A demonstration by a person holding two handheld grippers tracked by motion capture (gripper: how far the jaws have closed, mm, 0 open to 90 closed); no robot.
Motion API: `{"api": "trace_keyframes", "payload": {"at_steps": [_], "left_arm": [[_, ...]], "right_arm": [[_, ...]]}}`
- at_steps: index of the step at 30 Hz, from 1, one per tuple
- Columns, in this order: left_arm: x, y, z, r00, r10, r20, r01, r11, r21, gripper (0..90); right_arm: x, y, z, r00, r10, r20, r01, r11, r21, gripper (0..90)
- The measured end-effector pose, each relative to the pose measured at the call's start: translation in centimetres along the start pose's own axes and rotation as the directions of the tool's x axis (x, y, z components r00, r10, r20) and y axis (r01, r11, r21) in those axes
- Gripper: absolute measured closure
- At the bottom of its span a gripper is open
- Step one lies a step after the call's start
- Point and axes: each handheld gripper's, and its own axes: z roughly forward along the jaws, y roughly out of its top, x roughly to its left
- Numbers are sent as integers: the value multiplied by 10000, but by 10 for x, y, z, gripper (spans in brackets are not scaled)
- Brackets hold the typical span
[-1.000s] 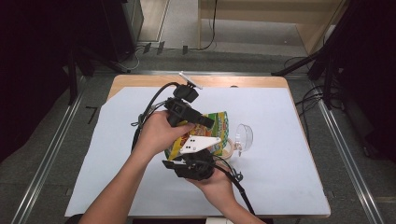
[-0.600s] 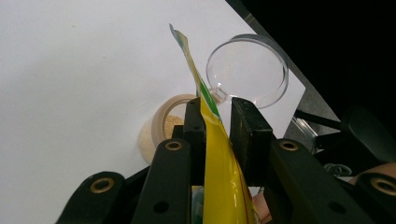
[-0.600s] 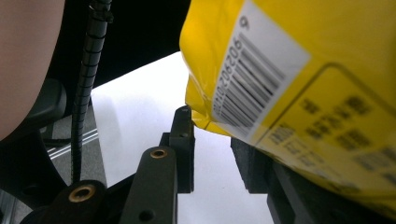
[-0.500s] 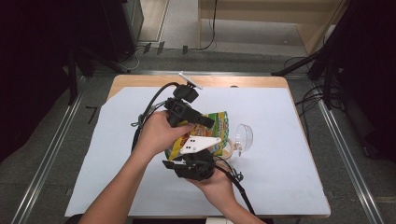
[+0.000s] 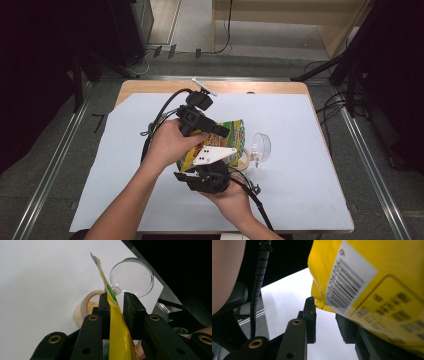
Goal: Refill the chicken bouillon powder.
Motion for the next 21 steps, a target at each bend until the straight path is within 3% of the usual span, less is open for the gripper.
{"api": "trace_keyframes", "payload": {"at_steps": [21], "left_arm": [[0, 0, -1, 9999, -63, 107, 63, 10000, -47, 767]], "right_arm": [[-1, 0, 0, 10000, 39, -23, -39, 10000, -7, 717]]}}
